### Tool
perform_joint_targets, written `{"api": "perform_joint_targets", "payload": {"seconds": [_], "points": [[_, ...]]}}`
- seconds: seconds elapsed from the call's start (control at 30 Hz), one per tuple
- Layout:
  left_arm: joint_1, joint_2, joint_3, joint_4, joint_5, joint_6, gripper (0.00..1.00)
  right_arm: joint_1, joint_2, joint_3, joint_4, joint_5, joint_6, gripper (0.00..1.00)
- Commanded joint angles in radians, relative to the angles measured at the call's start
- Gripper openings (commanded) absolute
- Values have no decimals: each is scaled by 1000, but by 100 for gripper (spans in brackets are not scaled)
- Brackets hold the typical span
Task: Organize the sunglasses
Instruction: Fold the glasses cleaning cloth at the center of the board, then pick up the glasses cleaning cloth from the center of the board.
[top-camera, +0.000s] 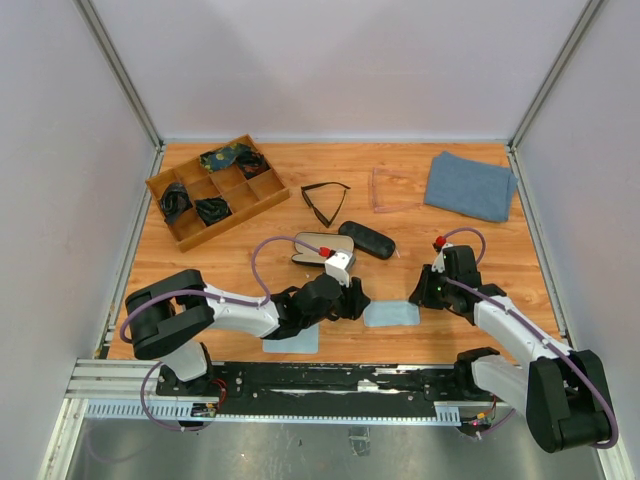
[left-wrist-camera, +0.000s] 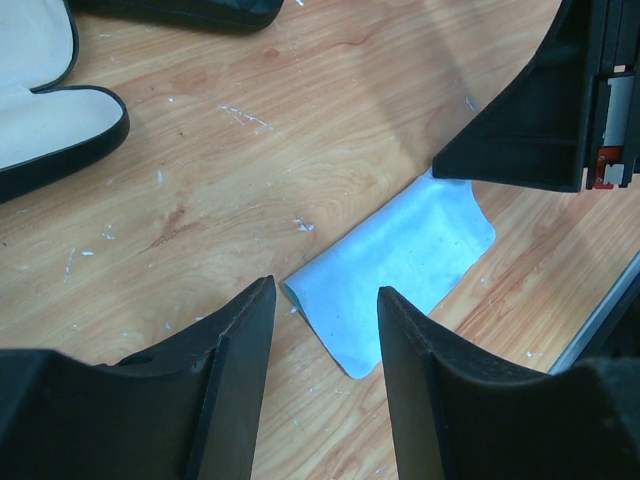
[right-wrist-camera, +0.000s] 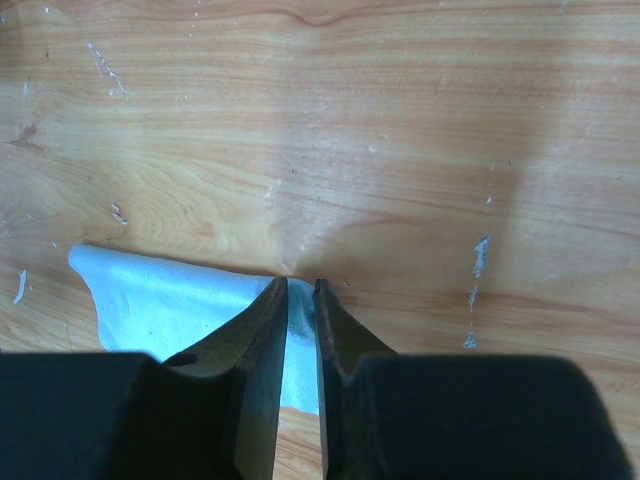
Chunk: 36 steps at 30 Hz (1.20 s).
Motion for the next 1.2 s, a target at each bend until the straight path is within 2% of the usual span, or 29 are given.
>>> {"api": "perform_joint_targets", "payload": {"seconds": [0.0,0.37,1.0,1.17], "points": [[6,21,19,37,14,-10,51,8,-2,-12,-17,18,13,16],[6,78,44,51,47,-12,50,8,5,1,-22,41,18,1],[13,174,84,46,20,-25,50,8,-1,0,-14,26,15,1],[16,192,88,46,22,-28,47,9,1,1,-10,21,15,1]]}}
